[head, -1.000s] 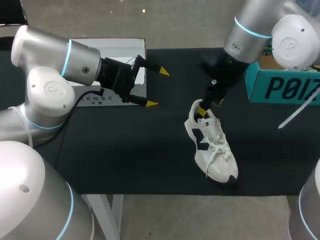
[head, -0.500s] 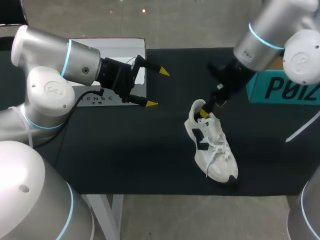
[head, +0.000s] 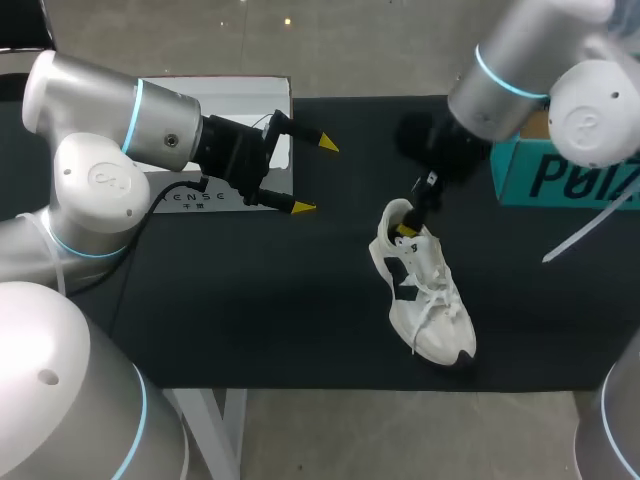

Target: Take the shoe out of the shoebox, open the shoe tongue, remove and reinsert the insole, then place the shoe into the shoebox

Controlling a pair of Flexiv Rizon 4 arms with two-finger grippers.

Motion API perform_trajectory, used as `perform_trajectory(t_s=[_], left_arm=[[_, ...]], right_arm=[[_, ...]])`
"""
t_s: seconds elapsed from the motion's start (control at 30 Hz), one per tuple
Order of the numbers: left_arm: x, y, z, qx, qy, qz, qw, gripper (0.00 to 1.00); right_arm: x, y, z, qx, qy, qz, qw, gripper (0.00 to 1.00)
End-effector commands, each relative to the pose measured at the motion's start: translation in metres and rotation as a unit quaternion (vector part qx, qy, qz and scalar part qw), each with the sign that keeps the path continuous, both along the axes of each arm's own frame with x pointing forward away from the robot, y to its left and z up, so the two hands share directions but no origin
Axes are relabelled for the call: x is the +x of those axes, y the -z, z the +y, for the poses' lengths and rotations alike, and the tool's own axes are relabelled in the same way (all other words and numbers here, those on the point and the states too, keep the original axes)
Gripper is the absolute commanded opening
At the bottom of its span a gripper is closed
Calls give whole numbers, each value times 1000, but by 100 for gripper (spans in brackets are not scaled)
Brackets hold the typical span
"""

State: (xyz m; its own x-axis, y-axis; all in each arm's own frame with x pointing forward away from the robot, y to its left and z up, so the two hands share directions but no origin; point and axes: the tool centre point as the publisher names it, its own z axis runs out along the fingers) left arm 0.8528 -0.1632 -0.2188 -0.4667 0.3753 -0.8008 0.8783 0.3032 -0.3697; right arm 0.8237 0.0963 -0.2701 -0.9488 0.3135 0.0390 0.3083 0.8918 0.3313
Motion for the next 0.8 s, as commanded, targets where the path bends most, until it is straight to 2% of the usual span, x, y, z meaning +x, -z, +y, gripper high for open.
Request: perform_trajectory(t_s=[0.03,0.13,0.23,0.27,0.3,0.33,0.8], left_arm=[[0,0,0,1,0,0,1000,100],[0,0,0,1,0,0,1000,100],[0,0,0,1,0,0,1000,100],[0,0,0,1,0,0,1000,100],[0,0,0,1,0,0,1000,100],[0,0,0,1,0,0,1000,100],[0,0,0,1,0,0,1000,100]], right_arm=[[-3,-2,8,-34,-259,-141,955,100],[-1,0,15,-33,-332,-144,932,100],[2,4,22,-34,-414,-122,901,100],[3,7,24,-61,-415,-106,901,100],[7,11,26,-107,-380,-88,914,100],[10,11,25,-91,-359,-75,926,100],[10,11,25,-91,-359,-75,926,100]])
